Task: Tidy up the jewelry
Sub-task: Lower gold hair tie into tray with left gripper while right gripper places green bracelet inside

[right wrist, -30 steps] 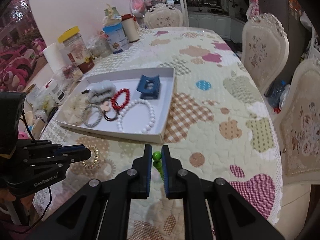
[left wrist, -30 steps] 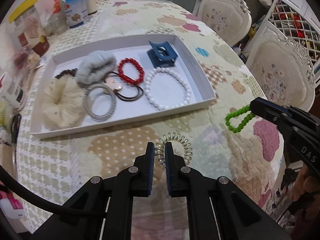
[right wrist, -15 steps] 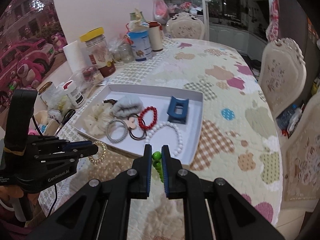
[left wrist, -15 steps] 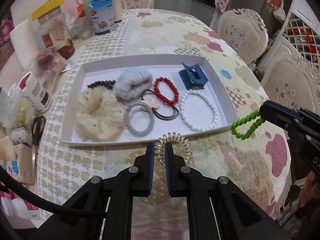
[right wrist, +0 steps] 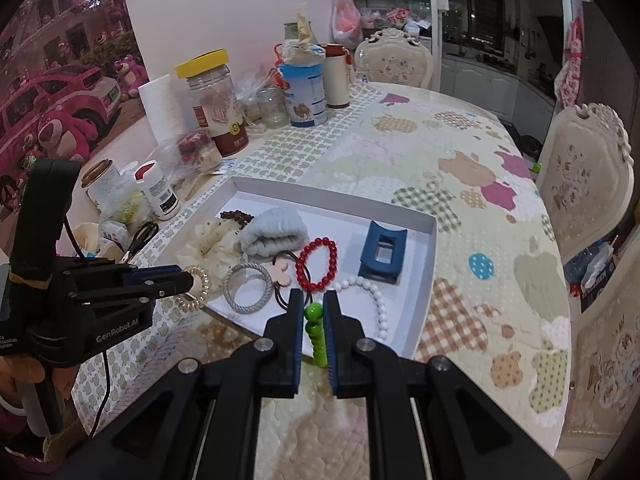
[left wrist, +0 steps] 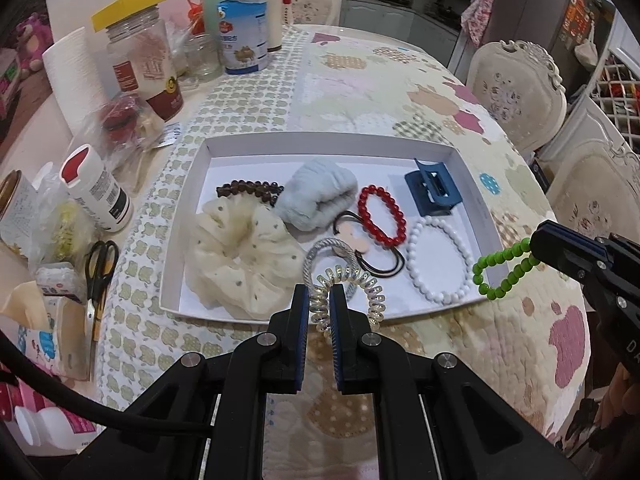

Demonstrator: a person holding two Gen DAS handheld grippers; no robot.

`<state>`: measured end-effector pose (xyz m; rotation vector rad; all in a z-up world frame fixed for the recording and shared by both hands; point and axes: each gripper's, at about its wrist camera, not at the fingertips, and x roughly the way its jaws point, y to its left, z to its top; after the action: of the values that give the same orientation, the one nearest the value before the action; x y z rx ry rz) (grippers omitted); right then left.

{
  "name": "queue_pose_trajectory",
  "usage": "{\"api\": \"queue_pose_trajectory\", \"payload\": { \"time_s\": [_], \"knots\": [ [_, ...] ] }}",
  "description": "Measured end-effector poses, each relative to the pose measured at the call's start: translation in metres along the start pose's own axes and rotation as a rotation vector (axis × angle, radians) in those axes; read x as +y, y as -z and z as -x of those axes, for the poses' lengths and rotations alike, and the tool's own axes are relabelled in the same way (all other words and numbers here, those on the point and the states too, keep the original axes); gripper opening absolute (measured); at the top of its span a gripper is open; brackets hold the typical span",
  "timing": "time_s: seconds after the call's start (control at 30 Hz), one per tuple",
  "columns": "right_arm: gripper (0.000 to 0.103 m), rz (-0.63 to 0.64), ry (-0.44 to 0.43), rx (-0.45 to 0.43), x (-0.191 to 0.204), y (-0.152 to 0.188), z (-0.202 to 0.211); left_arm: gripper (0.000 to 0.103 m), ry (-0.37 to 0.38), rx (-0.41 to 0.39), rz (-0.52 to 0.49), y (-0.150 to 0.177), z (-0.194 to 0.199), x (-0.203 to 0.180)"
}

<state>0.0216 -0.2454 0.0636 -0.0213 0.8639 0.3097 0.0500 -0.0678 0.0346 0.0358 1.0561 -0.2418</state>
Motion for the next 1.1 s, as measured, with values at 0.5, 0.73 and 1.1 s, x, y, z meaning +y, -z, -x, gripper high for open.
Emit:
{"api": "queue_pose_trajectory", "payload": {
  "time_s": [0.5,0.73,1.1],
  "knots": [
    [0.01,0.034,-0.037,0.04,0.003,-0.019,-0.034,0.001,-0.023,0.029,0.044,-0.017,-0.025,0.01],
    [0.01,0.03,-0.068,0.081,-0.002,-0.028,-0.064,0.001,-0.045,0.054,0.063,-0.023,-0.043,0.015],
    [0.01,0.05,-0.091,0.132,-0.007,-0.048,-0.114,0.001,-0.09,0.078,0.091,-0.031,-0.066,0.027]
  ]
}}
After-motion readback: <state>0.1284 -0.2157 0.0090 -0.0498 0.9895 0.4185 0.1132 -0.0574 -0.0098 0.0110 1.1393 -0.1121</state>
